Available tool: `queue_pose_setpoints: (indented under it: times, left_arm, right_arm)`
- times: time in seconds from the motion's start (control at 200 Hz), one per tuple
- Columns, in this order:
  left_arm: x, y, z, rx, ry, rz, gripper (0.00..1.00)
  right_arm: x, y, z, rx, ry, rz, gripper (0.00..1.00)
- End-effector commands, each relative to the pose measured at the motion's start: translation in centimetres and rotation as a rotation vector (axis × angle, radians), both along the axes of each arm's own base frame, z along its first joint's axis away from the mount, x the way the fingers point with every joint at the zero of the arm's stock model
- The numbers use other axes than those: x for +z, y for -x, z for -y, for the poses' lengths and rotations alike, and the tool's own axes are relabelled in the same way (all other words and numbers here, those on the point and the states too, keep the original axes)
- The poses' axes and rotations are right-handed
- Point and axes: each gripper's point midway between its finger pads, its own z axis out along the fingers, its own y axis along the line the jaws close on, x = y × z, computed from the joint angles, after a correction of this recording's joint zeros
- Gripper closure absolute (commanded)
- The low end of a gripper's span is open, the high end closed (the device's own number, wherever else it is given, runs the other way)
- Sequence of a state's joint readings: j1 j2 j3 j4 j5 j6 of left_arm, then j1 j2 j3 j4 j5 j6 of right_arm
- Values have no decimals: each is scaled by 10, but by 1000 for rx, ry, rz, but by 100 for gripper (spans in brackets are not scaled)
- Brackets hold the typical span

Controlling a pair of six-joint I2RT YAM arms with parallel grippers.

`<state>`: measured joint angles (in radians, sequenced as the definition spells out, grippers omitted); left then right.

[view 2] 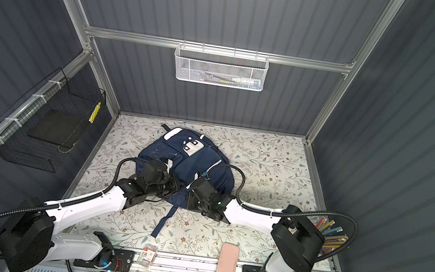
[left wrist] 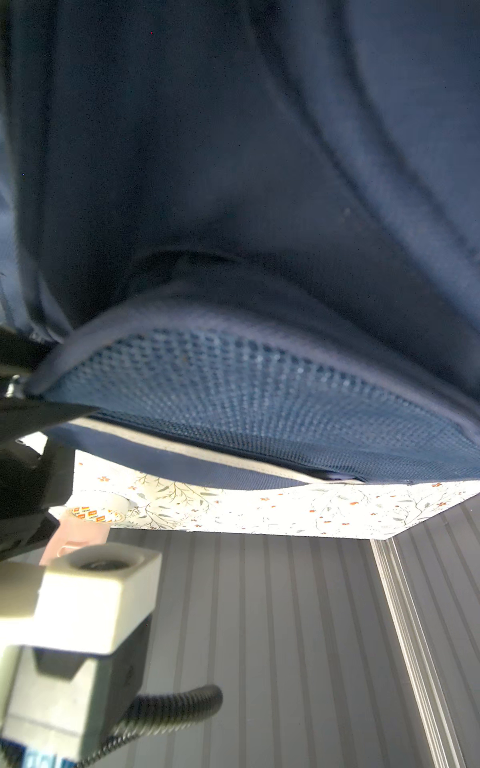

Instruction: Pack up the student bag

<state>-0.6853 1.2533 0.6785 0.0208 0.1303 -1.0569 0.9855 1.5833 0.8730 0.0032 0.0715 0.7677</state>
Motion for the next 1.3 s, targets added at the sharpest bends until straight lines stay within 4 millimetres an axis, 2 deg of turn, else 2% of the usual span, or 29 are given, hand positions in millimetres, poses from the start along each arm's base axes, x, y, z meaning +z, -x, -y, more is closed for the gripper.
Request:
queue_pose_setpoints:
  times: [0.0,0.105,0.18,0.285,0.425,0.52,0.615,0.755,0.996,1.086,1.296]
  left_arm:
    - [46,-2,24,-65,142,92,100]
    - [45,2,24,-64,169,78,100]
    - [46,3,24,-56,180,78,100]
    - [50,3,28,-63,198,81,100]
    - [44,14,40,-86,194,69,100]
    - [34,18,39,-82,200,48,100]
    - [28,17,31,-64,151,54,100]
    - [30,11,15,-39,85,77,100]
    - [35,-1,-13,13,53,92,100]
    - [30,0,-12,5,52,80,100]
    - [0,6,-1,-5,131,3,100]
  right_arm:
    - [-4,-15,-1,-62,7,7,70]
    - [-2,-19,0,-78,11,2,69]
    - [4,-15,2,-80,-9,-6,67]
    - [0,-12,3,-82,-28,-19,66]
    - [-4,-24,0,-92,2,-28,81]
    - [-1,-24,3,-92,20,-22,95]
    - [-2,-18,17,-107,31,-24,99]
    - [-2,-8,45,-119,93,-4,100]
    - [-9,-12,97,-126,191,-17,100]
    - [-10,-18,112,-126,189,-29,100]
    - [14,-39,130,-121,255,42,100]
